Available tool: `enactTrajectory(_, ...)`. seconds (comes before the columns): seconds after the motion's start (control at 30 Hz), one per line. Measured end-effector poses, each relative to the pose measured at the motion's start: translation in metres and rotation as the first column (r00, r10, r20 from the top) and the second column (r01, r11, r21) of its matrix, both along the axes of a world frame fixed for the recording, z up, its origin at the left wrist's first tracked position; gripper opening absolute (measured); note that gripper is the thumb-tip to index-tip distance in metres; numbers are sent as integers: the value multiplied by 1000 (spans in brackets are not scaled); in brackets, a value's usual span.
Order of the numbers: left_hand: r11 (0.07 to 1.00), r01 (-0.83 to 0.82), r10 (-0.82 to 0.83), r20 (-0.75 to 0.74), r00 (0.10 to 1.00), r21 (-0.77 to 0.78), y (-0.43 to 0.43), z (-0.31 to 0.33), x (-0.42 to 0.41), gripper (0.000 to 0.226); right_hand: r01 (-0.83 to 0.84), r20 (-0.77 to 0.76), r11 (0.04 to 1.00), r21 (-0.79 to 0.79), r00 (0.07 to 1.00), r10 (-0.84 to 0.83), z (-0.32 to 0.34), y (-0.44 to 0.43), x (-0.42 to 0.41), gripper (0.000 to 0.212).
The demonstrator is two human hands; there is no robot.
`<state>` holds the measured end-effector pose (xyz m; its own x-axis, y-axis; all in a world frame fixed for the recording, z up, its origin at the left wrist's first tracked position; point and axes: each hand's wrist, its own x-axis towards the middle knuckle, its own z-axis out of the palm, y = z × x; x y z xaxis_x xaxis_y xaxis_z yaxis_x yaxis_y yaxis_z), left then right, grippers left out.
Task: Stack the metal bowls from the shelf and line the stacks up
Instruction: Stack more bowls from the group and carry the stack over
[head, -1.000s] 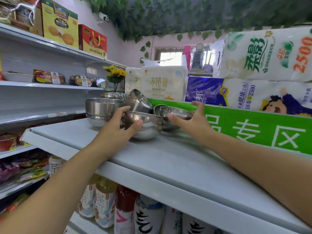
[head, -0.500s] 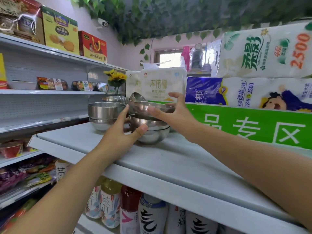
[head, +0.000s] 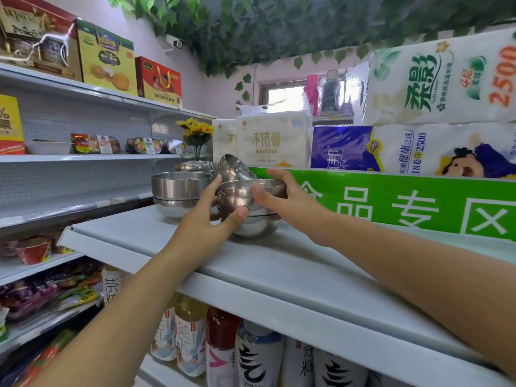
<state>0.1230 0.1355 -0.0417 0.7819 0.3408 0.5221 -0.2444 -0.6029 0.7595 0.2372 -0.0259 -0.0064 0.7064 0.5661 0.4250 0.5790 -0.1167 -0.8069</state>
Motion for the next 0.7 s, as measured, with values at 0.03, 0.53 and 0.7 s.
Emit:
enactTrajectory(0.03, 1000, 0, 0, 4, 1000, 4, 1, 0, 0, 92, -13, -1, 1000, -12, 1000, 13, 1, 0, 1, 74)
enactTrajectory(0.53, 984, -180, 181, 75, 981, -16, 11, -4, 4, 76, 447, 330, 834, -324, 879, -343, -10, -31, 63, 57)
enactTrajectory(0.7, 983, -182, 183, 82, 980, -24, 10, -4, 4, 75, 405, 294, 865, -295, 900, -321, -15, -24, 61, 50)
